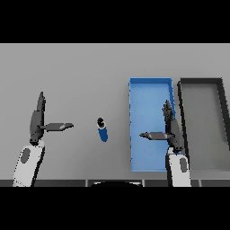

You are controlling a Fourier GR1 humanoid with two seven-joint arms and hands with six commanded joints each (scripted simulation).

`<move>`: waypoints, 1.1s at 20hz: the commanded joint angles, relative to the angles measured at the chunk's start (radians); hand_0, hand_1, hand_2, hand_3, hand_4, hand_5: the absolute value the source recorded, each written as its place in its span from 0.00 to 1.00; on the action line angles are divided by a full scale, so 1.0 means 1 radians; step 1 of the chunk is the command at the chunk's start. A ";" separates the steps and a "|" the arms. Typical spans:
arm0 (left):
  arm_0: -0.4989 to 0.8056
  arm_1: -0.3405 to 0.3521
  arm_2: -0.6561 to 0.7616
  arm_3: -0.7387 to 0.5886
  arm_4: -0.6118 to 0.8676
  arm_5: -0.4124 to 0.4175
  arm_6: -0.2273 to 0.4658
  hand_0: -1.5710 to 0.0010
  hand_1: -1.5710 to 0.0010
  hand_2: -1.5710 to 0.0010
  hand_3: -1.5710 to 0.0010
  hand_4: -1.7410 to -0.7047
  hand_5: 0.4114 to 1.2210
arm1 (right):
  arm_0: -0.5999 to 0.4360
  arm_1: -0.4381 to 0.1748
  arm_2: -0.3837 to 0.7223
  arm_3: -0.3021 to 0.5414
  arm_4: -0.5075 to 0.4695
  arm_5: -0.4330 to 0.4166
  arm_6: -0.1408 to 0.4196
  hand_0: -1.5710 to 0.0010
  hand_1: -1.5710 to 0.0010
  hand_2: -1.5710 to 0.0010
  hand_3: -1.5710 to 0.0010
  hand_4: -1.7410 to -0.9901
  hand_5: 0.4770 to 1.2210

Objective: Pick up the blue pipe and place it into the blue bin.

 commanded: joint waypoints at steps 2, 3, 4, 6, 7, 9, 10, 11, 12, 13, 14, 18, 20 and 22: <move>-0.010 -0.004 -0.002 0.006 -0.002 0.003 0.000 1.00 1.00 1.00 1.00 0.75 0.22 | -0.010 -0.005 -0.006 0.007 -0.004 0.000 0.006 1.00 1.00 1.00 1.00 0.71 0.20; -0.017 -0.007 -0.003 0.011 -0.004 0.004 0.003 1.00 1.00 1.00 1.00 0.75 0.22 | -0.017 -0.008 -0.011 0.013 -0.006 0.001 0.009 1.00 1.00 1.00 1.00 0.71 0.20; -0.025 -0.011 -0.004 0.016 -0.006 0.006 0.006 1.00 1.00 1.00 1.00 0.75 0.22 | -0.024 -0.011 -0.015 0.019 -0.009 0.002 0.011 1.00 1.00 1.00 1.00 0.71 0.20; -0.045 -0.020 -0.009 0.026 -0.012 0.012 0.012 1.00 1.00 1.00 1.00 0.75 0.22 | -0.030 -0.017 -0.024 0.034 -0.016 0.009 0.005 1.00 1.00 1.00 1.00 0.71 0.20; -0.021 0.038 -0.037 0.032 -0.021 -0.088 -0.043 1.00 1.00 1.00 1.00 0.75 0.22 | -0.009 -0.085 0.001 0.003 0.054 0.022 -0.066 1.00 1.00 1.00 1.00 0.71 0.20; 0.016 0.117 -0.051 0.046 -0.029 -0.199 -0.127 1.00 1.00 1.00 1.00 0.75 0.22 | 0.040 -0.135 0.048 -0.053 0.140 0.027 -0.129 1.00 1.00 1.00 1.00 0.72 0.20; 0.019 0.134 -0.054 0.049 -0.026 -0.229 -0.143 1.00 1.00 1.00 1.00 0.75 0.22 | 0.054 -0.145 0.055 -0.073 0.154 0.028 -0.132 1.00 1.00 1.00 1.00 0.72 0.20; 0.005 0.136 -0.060 0.057 -0.034 -0.237 -0.144 1.00 1.00 1.00 1.00 0.75 0.22 | 0.066 -0.152 0.058 -0.079 0.159 0.033 -0.126 1.00 1.00 1.00 1.00 0.73 0.20; -0.001 0.140 -0.060 0.061 -0.028 -0.250 -0.137 1.00 1.00 1.00 1.00 0.75 0.23 | 0.069 -0.158 0.057 -0.086 0.158 0.036 -0.120 1.00 1.00 1.00 1.00 0.73 0.20; 0.002 0.144 -0.060 0.069 -0.021 -0.267 -0.148 1.00 1.00 1.00 1.00 0.75 0.23 | 0.066 -0.156 0.056 -0.077 0.157 0.035 -0.113 1.00 1.00 1.00 1.00 0.71 0.20; 0.017 0.153 -0.063 0.040 -0.004 -0.292 -0.168 1.00 1.00 1.00 1.00 0.75 0.22 | 0.067 -0.154 0.065 -0.087 0.165 0.035 -0.114 1.00 1.00 1.00 1.00 0.72 0.20; 0.051 0.212 -0.107 -0.040 0.007 -0.386 -0.152 1.00 1.00 1.00 1.00 0.71 0.19 | 0.056 -0.165 0.061 -0.078 0.162 0.043 -0.107 1.00 1.00 1.00 1.00 0.75 0.19; 0.077 0.217 -0.149 -0.073 -0.002 -0.431 -0.152 1.00 1.00 1.00 1.00 0.67 0.15 | 0.050 -0.168 0.061 -0.076 0.161 0.045 -0.104 1.00 1.00 1.00 1.00 0.75 0.19; 0.080 0.186 -0.206 -0.101 -0.016 -0.456 -0.119 1.00 1.00 1.00 1.00 0.62 0.12 | 0.043 -0.166 0.064 -0.069 0.166 0.045 -0.105 1.00 1.00 1.00 1.00 0.76 0.19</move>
